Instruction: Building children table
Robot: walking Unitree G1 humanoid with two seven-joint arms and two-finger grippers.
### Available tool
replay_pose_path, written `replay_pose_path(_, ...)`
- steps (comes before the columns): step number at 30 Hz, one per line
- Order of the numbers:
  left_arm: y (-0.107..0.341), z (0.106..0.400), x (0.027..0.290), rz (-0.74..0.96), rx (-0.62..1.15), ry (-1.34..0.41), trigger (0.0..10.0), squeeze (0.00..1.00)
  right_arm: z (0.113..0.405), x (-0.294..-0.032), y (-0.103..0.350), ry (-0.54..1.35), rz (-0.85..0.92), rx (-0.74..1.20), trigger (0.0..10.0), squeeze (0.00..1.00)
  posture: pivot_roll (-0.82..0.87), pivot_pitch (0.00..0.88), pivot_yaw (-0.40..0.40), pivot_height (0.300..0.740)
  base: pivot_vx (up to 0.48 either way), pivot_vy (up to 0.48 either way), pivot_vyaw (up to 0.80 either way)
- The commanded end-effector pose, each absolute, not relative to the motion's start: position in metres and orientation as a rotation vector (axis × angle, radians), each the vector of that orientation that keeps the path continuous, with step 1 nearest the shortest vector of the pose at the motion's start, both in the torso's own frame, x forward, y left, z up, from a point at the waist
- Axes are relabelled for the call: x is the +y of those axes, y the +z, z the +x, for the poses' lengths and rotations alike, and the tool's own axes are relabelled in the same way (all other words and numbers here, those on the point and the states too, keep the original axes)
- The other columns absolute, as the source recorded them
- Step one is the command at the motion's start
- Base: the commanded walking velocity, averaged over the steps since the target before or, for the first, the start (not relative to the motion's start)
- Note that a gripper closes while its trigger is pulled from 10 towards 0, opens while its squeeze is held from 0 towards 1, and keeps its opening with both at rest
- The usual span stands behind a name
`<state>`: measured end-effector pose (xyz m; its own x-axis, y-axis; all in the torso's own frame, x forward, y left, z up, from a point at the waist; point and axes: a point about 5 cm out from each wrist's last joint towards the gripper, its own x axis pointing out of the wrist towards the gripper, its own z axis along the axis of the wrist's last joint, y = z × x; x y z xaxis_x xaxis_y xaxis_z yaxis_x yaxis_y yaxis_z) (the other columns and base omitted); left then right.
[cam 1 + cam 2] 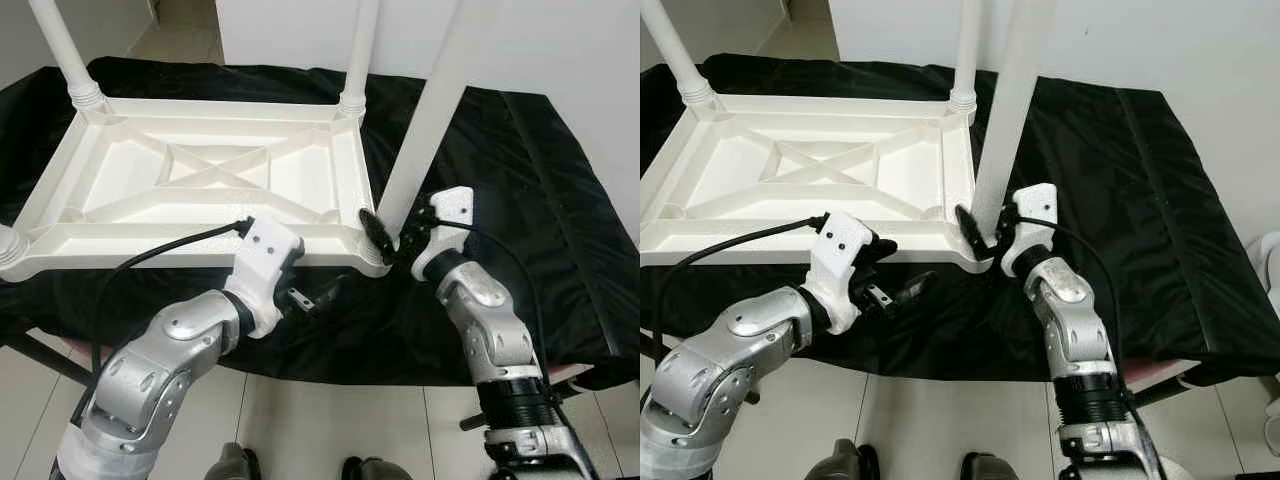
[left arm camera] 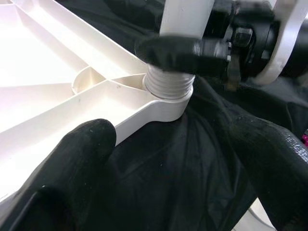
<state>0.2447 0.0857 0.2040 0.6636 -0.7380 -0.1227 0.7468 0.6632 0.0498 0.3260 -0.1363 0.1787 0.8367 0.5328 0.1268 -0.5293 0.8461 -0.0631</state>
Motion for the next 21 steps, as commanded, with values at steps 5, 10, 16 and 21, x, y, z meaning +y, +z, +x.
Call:
replay_pose_path(5, 0.204, 0.245, 0.085, 0.105, 0.099, -0.854, 10.0, 0.0, 0.336, -0.132, 0.168, 0.8, -0.118, -0.101, 10.0, 0.0, -0.07, 0.145, 0.018, 0.74, 0.0, 0.0, 0.0)
replay_pose_path(10, 0.204, 0.246, 0.086, 0.106, 0.097, -0.852, 10.0, 0.0, 0.341, -0.132, 0.168, 0.845, -0.137, -0.091, 10.0, 0.0, -0.07, 0.144, 0.02, 0.74, 0.0, 0.0, 0.0)
replay_pose_path(16, 0.206, 0.246, 0.087, 0.105, 0.094, -0.846, 10.0, 0.0, 0.351, -0.139, 0.162, 0.875, -0.16, -0.056, 0.0, 0.0, -0.06, 0.143, 0.016, 0.74, 0.0, 0.0, 0.0)
replay_pose_path(21, 0.205, 0.245, 0.087, 0.104, 0.096, -0.837, 10.0, 0.0, 0.349, -0.145, 0.153, 0.866, -0.145, -0.027, 0.0, 0.0, -0.06, 0.145, 0.011, 0.74, 0.0, 0.0, 0.0)
